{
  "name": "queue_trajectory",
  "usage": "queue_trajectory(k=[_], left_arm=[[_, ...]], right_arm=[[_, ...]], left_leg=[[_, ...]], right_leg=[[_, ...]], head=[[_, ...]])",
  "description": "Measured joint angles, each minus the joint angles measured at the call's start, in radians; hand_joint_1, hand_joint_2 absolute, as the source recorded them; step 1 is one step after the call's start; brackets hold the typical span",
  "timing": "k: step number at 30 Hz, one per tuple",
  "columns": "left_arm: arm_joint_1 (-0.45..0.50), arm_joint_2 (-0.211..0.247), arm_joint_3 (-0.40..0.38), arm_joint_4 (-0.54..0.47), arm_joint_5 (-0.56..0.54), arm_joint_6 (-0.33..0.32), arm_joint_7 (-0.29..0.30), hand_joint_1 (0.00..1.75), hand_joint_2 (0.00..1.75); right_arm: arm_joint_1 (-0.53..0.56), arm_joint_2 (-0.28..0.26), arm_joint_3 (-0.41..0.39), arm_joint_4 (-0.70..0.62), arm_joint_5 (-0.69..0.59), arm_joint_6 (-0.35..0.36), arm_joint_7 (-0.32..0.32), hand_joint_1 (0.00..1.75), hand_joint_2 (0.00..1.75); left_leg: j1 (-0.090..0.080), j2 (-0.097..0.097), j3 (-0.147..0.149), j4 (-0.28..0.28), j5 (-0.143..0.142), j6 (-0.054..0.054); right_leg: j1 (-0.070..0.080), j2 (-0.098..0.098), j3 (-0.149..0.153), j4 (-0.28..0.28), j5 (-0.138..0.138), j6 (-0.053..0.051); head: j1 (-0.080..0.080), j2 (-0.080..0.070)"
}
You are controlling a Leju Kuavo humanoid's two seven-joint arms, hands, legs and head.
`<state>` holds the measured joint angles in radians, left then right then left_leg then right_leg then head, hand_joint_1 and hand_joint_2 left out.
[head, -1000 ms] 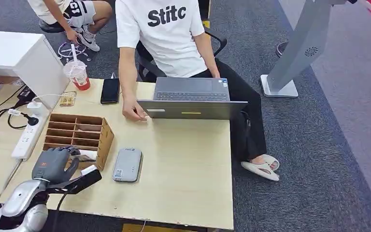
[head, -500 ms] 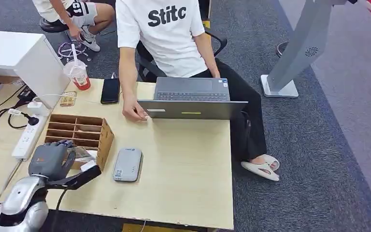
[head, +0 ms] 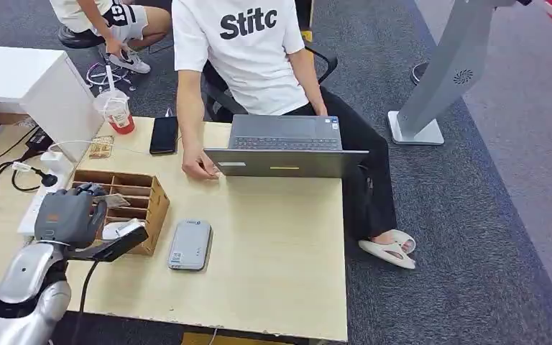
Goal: Pass the card to the sensor for recognition and then transmit it.
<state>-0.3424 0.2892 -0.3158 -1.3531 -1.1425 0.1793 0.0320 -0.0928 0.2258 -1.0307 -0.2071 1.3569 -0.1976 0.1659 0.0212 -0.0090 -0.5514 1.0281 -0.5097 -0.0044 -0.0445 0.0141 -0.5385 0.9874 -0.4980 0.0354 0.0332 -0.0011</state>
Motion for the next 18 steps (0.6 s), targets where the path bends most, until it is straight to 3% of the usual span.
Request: queue_trajectory(k=[9,18], left_arm=[[-0.140,0.014,0.089,-0.022,-0.002,0.010,0.020,1.75,1.75],[-0.265,0.002,0.114,0.058,-0.042,0.035,0.022,1.75,1.75]], right_arm=[[0.000,0.000,0.000,0.000,0.011,0.000,0.005,0.00,1.75],[-0.002,0.000,0.004,0.000,0.021,0.001,0.007,0.00,1.75]], left_leg=[[0.000,-0.001,0.000,0.000,0.001,-0.001],[0.000,0.000,0.000,0.000,0.001,-0.001]], right_leg=[[0.000,0.000,0.000,0.000,0.000,0.000],[0.000,0.000,0.000,0.000,0.001,0.000]], head=[[0.000,0.000],[0.000,0.000]])
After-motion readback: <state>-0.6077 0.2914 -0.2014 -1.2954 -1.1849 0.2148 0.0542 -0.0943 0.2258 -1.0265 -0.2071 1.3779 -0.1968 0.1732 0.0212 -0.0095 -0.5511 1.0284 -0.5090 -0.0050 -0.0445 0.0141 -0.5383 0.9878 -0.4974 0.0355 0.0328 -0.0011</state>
